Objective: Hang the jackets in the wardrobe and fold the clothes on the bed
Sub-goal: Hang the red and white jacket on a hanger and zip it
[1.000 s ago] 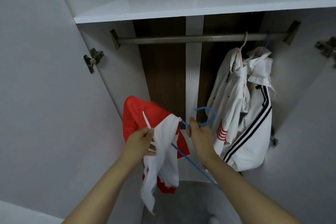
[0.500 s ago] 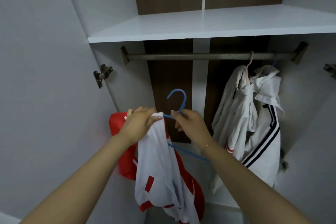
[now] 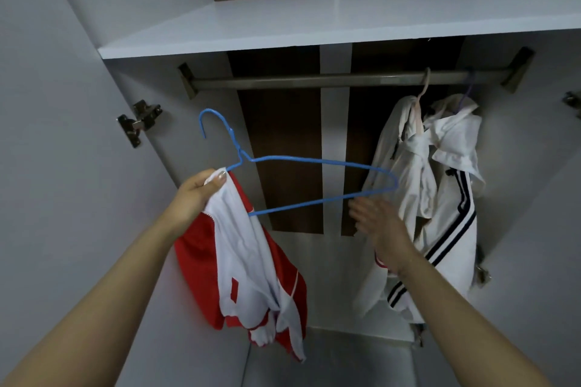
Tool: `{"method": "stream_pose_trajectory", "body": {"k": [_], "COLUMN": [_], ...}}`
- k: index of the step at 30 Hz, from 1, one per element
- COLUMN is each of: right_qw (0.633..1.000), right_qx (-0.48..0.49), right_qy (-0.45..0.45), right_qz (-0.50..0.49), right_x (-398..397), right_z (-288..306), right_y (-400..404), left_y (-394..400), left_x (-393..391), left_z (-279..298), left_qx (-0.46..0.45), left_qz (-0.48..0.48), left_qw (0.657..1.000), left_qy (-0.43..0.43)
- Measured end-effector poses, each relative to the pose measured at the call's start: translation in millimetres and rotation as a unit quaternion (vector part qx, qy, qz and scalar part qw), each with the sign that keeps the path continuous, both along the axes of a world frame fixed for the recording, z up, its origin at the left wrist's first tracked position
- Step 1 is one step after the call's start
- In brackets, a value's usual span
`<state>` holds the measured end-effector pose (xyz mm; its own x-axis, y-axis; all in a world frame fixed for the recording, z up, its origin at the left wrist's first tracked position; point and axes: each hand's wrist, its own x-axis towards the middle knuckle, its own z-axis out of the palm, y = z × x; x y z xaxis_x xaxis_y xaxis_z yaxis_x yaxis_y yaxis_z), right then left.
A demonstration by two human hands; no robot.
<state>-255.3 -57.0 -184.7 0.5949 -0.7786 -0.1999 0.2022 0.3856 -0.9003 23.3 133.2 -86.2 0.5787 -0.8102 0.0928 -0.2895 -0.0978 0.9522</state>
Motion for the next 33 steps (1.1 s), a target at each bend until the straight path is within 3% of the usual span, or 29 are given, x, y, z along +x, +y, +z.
{"method": "stream_pose_trajectory", "body": {"k": [2, 3, 7, 10, 14, 18, 25, 29, 33], "right_qw": [0.99, 0.985, 0.937, 0.896, 0.923, 0.929, 0.957, 0.952, 0.96], "right_qx": [0.119, 0.129, -0.009, -0.031, -0.01, -0.104, -0.096, -0.161, -0.148], "right_qy": [0.019, 0.053, 0.26, 0.337, 0.316, 0.3, 0.214, 0.214, 0.21], "right_qz": [0.074, 0.103, 0.233, 0.287, 0.218, 0.191, 0.171, 0.15, 0.109], "right_x": [9.4, 15.4, 52.2, 91.0, 130.1, 149.7, 129.6, 98.4, 44.5], "right_z": [-37.8, -55.3, -89.9, -101.3, -113.6, -125.9, -126.1, -90.8, -51.3], "right_y": [8.0, 12.9, 35.2, 49.1, 54.5, 46.5, 39.8, -19.7, -76.3], "left_y": [1.2, 1.9, 5.7, 6.7, 13.6, 26.3, 52.0, 71.0, 82.9], "left_x": [1.5, 1.7, -4.6, -14.7, -25.5, -35.0, -30.8, -20.2, -15.0], "left_z": [1.9, 5.3, 25.8, 40.8, 53.5, 61.5, 54.9, 31.3, 5.6], "left_qx": [-0.02, -0.03, -0.063, -0.071, -0.072, -0.066, -0.013, 0.074, 0.156], "left_qz": [0.021, 0.03, 0.035, 0.035, 0.037, 0.042, 0.056, 0.037, -0.01], "left_qw": [0.999, 0.998, 0.996, 0.996, 0.996, 0.997, 0.998, 0.991, 0.934], "left_qy": [0.028, 0.038, 0.047, 0.041, 0.027, 0.022, 0.019, -0.107, -0.321]}}
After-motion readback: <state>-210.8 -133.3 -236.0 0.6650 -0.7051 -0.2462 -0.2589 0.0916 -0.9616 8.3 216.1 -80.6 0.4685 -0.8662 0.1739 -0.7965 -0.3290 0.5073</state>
